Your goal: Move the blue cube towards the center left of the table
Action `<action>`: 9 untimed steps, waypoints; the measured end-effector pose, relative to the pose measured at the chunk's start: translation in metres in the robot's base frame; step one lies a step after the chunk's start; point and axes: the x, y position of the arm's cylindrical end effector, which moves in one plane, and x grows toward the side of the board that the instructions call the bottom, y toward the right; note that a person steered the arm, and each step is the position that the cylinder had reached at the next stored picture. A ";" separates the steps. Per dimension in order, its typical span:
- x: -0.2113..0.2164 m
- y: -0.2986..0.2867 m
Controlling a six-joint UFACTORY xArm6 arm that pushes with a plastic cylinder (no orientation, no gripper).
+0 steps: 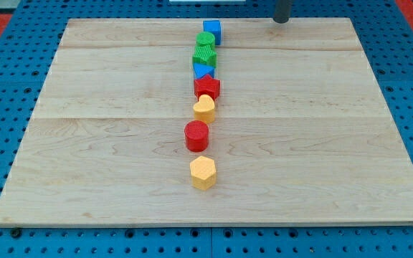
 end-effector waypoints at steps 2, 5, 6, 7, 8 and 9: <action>0.005 -0.060; 0.006 -0.203; 0.055 -0.240; 0.133 -0.281; 0.132 -0.277; 0.124 -0.300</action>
